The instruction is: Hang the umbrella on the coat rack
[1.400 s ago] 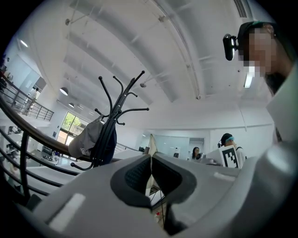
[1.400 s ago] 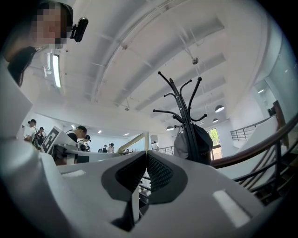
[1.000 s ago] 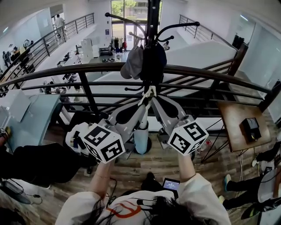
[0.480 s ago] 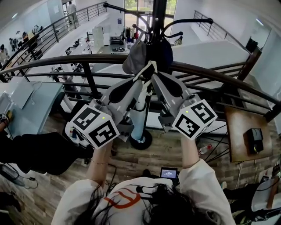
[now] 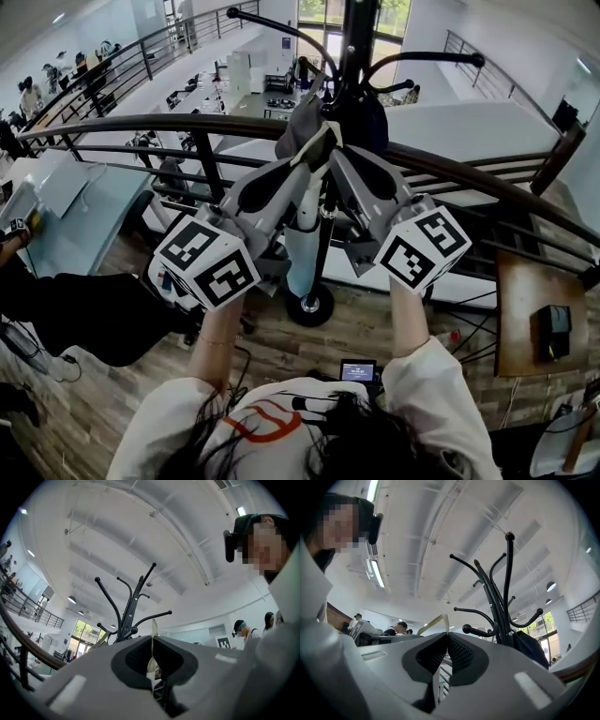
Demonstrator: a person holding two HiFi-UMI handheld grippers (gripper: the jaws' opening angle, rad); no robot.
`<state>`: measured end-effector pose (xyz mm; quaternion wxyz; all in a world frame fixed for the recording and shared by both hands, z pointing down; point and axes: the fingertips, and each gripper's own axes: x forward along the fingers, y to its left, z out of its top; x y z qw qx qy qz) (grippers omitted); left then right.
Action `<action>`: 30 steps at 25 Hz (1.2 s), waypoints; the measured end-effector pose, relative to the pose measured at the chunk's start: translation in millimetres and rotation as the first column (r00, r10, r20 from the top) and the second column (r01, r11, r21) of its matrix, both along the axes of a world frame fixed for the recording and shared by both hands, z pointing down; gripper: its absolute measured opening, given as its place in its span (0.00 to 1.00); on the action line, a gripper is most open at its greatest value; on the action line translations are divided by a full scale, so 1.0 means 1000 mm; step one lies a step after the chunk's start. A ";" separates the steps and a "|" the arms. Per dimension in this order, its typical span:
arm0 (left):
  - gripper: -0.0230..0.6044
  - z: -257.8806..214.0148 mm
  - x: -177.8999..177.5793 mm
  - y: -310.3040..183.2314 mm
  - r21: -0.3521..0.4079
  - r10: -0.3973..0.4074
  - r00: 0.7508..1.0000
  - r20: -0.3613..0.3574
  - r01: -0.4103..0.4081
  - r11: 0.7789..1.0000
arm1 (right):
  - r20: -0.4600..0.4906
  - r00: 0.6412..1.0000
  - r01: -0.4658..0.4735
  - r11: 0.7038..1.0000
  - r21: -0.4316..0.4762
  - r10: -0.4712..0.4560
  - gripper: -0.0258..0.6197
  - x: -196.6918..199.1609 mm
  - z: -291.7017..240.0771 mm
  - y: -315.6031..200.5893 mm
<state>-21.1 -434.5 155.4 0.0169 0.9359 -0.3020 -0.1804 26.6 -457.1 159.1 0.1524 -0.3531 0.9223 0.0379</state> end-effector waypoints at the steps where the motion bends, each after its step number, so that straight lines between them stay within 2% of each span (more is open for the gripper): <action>1: 0.04 0.000 0.000 -0.002 0.005 -0.006 1.000 0.002 0.006 1.000 | 0.003 1.000 0.006 1.000 0.000 -0.006 0.09 0.001 0.000 -0.002; 7: 0.04 -0.003 0.000 -0.009 0.017 -0.036 0.999 -0.003 0.036 0.999 | 0.004 1.000 0.026 1.000 0.006 -0.026 0.09 0.003 -0.002 -0.006; 15: 0.04 -0.007 0.001 -0.056 0.018 -0.073 0.997 0.001 0.073 0.997 | -0.006 0.999 0.038 0.999 -0.002 -0.038 0.09 0.006 -0.005 -0.049; 30: 0.04 0.025 0.017 -0.110 -0.051 -0.061 0.998 0.017 0.062 0.997 | -0.035 0.999 -0.008 0.996 -0.087 0.005 0.09 0.021 0.027 -0.095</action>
